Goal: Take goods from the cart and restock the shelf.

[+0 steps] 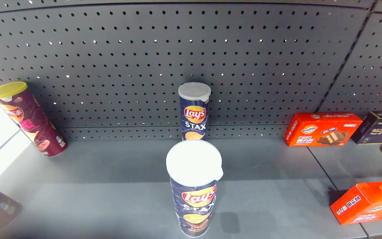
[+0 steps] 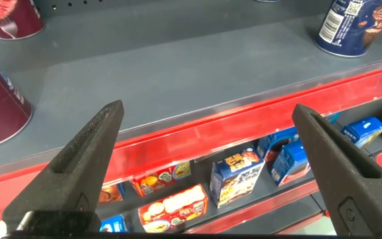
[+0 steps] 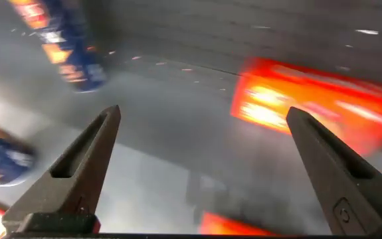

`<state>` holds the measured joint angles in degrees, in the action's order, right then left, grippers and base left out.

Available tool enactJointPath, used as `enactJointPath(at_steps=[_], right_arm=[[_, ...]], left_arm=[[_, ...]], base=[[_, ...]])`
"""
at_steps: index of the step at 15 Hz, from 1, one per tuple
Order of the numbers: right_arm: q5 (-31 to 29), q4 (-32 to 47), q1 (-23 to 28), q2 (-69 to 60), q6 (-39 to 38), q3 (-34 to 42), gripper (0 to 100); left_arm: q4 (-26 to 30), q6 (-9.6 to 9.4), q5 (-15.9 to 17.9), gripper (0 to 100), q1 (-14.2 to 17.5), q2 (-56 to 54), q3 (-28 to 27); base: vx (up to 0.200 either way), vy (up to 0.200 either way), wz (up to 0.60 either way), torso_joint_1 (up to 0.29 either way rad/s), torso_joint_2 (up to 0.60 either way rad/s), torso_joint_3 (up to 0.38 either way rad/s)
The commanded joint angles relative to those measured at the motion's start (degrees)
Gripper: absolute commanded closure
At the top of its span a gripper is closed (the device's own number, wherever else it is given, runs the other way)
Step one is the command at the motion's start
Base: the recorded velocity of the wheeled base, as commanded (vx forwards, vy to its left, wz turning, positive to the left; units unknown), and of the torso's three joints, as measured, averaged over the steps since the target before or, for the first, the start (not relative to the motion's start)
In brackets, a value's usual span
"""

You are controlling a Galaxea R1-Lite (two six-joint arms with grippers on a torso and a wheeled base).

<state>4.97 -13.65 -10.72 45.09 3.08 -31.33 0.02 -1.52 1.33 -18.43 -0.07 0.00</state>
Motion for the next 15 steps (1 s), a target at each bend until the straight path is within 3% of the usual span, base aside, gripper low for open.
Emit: enactJointPath(at_steps=[1,4,7,10,15], right_arm=[[0.2,1.3,13.6,-24.5,0.2,13.6,0],[-0.2,13.9,14.4,-40.7,0.1,20.0,0],[0.1,2.6,14.4,-40.3,0.3,31.2,0],[-3.5,13.6,14.4,-40.3,-0.4,31.3,0],[-5.6,14.0,14.1,-40.4,-2.7,31.2,0]], left_arm=[[0.1,0.03,0.0,0,-0.5,0.1,-0.1],[0.0,0.03,-0.1,0,-0.9,0.1,0.0],[0.0,-0.06,0.0,0,-1.0,0.1,0.0],[0.0,-0.06,0.0,0,-1.0,0.1,0.0],[0.0,-0.06,0.0,0,-1.0,0.1,0.0]], base=[[0.000,0.000,0.00,0.000,0.00,0.000],[0.000,0.000,0.00,0.000,0.00,0.000],[0.000,0.000,0.00,0.000,0.00,0.000],[0.000,0.000,0.00,0.000,0.00,0.000],[0.000,0.000,0.00,0.000,0.00,0.000]])
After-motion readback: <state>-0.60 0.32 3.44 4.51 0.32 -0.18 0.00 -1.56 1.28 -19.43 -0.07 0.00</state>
